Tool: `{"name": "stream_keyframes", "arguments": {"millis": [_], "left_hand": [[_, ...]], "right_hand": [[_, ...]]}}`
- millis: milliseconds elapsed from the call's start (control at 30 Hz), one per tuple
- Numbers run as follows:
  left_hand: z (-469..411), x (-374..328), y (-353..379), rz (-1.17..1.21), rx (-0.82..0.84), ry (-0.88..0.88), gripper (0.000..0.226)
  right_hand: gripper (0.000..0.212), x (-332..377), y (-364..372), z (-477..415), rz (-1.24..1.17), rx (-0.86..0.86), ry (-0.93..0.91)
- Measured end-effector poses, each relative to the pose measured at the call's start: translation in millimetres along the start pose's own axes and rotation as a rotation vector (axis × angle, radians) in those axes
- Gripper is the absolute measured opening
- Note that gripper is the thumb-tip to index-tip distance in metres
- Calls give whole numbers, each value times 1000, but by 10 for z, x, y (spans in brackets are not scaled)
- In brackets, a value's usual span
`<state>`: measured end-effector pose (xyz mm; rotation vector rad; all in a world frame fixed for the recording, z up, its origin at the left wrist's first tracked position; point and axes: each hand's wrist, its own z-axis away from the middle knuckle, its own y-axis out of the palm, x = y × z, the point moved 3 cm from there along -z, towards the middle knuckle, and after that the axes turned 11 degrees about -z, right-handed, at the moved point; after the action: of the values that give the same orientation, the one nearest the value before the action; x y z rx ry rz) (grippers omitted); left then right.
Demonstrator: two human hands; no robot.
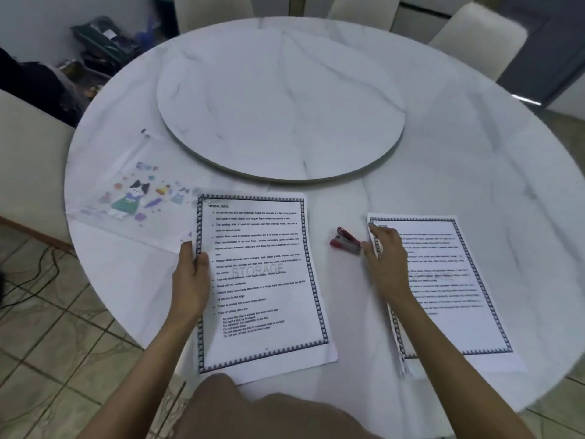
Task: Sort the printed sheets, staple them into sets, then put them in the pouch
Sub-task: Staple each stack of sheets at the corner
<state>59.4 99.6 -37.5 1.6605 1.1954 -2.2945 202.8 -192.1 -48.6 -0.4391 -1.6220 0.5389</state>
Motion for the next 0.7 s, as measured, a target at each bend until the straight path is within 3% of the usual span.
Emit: {"name": "stream_keyframes", "arguments": {"millis": [333, 467, 567, 700], "left_hand": [[394, -291, 507, 34, 15, -26, 8], [539, -417, 644, 28, -3, -44, 9], [582, -449, 753, -14, -11, -74, 20], [606, -431, 920, -43, -1, -108, 11]], "right_hand": [[53, -797, -1199, 124, 163, -123, 312], [66, -1019, -1435, 166, 272, -68, 467], [71, -1060, -1458, 148, 296, -23, 482], [78, -1105, -1509, 30, 299, 21, 511]]}}
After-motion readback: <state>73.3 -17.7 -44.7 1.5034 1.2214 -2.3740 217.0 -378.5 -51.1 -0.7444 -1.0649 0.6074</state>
